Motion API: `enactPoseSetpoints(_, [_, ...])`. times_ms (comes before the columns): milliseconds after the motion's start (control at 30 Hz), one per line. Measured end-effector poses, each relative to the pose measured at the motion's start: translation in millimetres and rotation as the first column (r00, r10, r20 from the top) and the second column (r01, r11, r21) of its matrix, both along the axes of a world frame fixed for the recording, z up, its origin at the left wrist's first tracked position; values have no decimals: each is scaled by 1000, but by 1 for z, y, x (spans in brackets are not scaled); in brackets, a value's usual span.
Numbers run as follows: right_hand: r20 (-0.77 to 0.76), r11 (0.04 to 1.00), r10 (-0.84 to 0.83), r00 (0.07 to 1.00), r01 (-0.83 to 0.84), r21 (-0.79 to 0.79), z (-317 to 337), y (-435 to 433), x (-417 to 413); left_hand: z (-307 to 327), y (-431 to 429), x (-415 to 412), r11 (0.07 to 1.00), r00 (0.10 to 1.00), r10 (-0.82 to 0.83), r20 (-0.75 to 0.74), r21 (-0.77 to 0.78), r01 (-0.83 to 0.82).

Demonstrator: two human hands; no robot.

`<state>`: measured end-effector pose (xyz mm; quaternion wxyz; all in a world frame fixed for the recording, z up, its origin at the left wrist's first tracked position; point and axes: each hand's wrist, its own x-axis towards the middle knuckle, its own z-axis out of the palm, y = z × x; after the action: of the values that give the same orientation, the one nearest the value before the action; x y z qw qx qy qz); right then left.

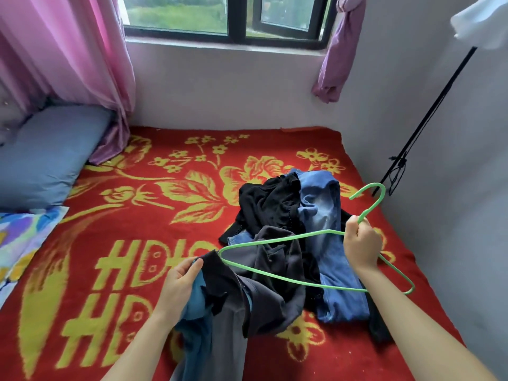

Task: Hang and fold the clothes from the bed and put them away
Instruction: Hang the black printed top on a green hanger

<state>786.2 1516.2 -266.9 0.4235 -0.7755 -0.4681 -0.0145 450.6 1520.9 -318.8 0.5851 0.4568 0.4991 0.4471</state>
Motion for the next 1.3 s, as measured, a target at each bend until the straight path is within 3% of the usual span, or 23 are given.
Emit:
enactPoseSetpoints(133, [14,999,13,1000,-13,31,14,7,-10,6,4,-12,999,997,29,67,12,-30])
enactPoseSetpoints(700, [67,982,44,997,-55,183,60,25,-35,38,26,-31,989,998,57,32,136,-61])
enactPoseSetpoints(900, [-7,979,33,999,-31,201,69,24,-38,45,25,-32,987,980,120,157,86,-135])
enactPoseSetpoints(1100, [8,975,-5,1000,3,224,58,11,-36,51,19,-31,992,955,110,276,35,-124])
enactPoseSetpoints(1300, [15,976,-29,999,25,215,46,-6,-36,56,13,-30,998,951,45,305,37,-59])
